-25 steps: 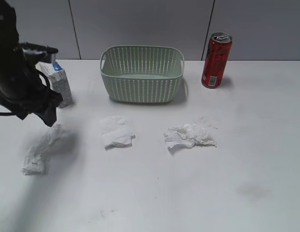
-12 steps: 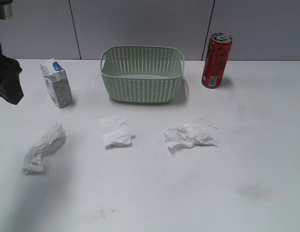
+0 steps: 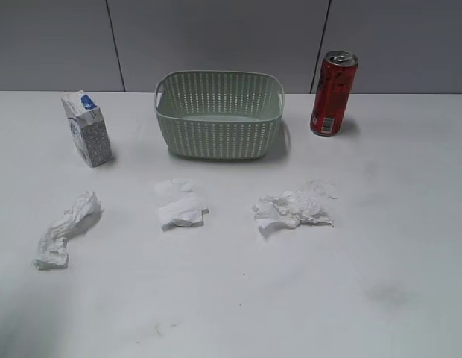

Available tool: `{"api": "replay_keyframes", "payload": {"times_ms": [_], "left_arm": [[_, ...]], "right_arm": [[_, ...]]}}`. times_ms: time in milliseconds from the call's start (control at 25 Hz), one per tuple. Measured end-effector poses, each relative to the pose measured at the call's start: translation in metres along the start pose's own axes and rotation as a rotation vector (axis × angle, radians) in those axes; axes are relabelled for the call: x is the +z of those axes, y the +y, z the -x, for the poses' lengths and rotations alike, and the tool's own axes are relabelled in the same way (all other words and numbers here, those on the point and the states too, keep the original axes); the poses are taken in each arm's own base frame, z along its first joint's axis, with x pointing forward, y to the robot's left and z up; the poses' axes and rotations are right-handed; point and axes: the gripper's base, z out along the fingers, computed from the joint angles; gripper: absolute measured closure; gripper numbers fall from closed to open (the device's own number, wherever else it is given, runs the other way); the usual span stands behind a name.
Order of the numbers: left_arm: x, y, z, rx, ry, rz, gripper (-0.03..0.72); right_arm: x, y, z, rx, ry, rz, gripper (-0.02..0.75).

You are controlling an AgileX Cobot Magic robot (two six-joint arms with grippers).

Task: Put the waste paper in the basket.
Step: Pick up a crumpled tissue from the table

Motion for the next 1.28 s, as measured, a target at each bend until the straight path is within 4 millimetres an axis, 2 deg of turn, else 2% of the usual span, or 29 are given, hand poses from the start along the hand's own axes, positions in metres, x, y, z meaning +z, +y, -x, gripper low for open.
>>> {"api": "replay_keyframes", "payload": {"times_ms": [240, 480, 800, 1280], "left_arm": [[-0.009, -0.004, -0.051, 0.0, -0.085, 0.007, 0.137], [-0.02, -0.007, -0.091, 0.001, -0.212, 0.017, 0.137], [-0.048, -0.01, -0.122, 0.002, -0.434, 0.034, 0.137], [-0.067, -0.012, -0.167, 0.006, -0.672, 0.065, 0.137]], "right_arm": [[0.0, 0.0, 0.0, 0.0, 0.0, 0.0, 0.15], [0.0, 0.0, 0.0, 0.0, 0.0, 0.0, 0.15], [0.0, 0.0, 0.0, 0.0, 0.0, 0.0, 0.15], [0.0, 0.0, 0.0, 0.0, 0.0, 0.0, 0.15]]}}
